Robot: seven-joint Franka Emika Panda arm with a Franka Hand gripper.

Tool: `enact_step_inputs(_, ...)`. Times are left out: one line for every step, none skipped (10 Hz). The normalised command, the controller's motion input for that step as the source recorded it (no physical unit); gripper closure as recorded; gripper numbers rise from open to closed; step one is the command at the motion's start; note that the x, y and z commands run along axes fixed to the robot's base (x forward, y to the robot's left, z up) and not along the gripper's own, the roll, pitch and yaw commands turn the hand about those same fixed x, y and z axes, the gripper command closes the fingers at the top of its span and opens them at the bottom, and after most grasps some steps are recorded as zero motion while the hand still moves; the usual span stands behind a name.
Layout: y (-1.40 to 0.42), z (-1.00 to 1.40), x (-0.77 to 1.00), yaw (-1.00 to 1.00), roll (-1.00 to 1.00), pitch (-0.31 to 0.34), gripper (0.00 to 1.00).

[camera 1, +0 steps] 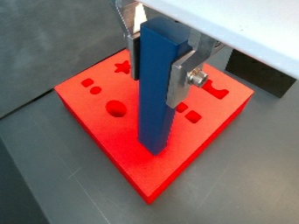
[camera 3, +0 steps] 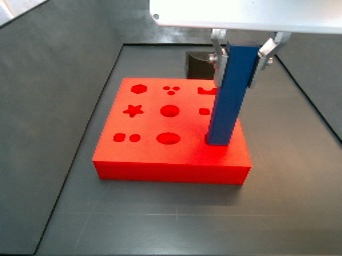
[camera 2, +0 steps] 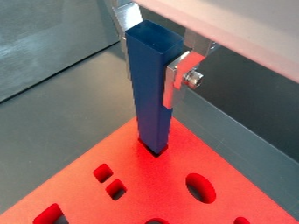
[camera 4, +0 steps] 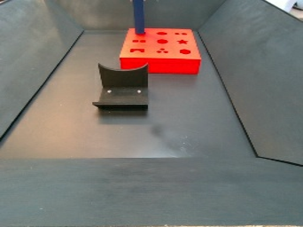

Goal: Pick up the rectangle object. Move up. Move to above the board. Insert the rectangle object.
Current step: Insert the rectangle object.

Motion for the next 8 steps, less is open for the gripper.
enact_step_inputs(0.00,0.00,0.00,-0.06,0.00,0.000,1.00)
enact_step_inputs(0.00,0.00,0.01,-0.07,0.00,0.000,1.00)
enact_step_inputs(0.00,0.00,0.05,-0.11,0.00,0.000,1.00)
enact_step_inputs(0.00,0.00,0.04,-0.16,0.00,0.000,1.00)
enact_step_inputs(0.00,0.00,0.00,-0.14,0.00,0.000,1.00)
enact_step_inputs(0.00,0.00,0.02,-0.15,0.00,0.000,1.00)
enact_step_inputs(0.00,0.00,0.03,-0.15,0.00,0.000,1.00)
enact_step_inputs(0.00,0.00,0.01,-0.12,0.00,0.000,1.00)
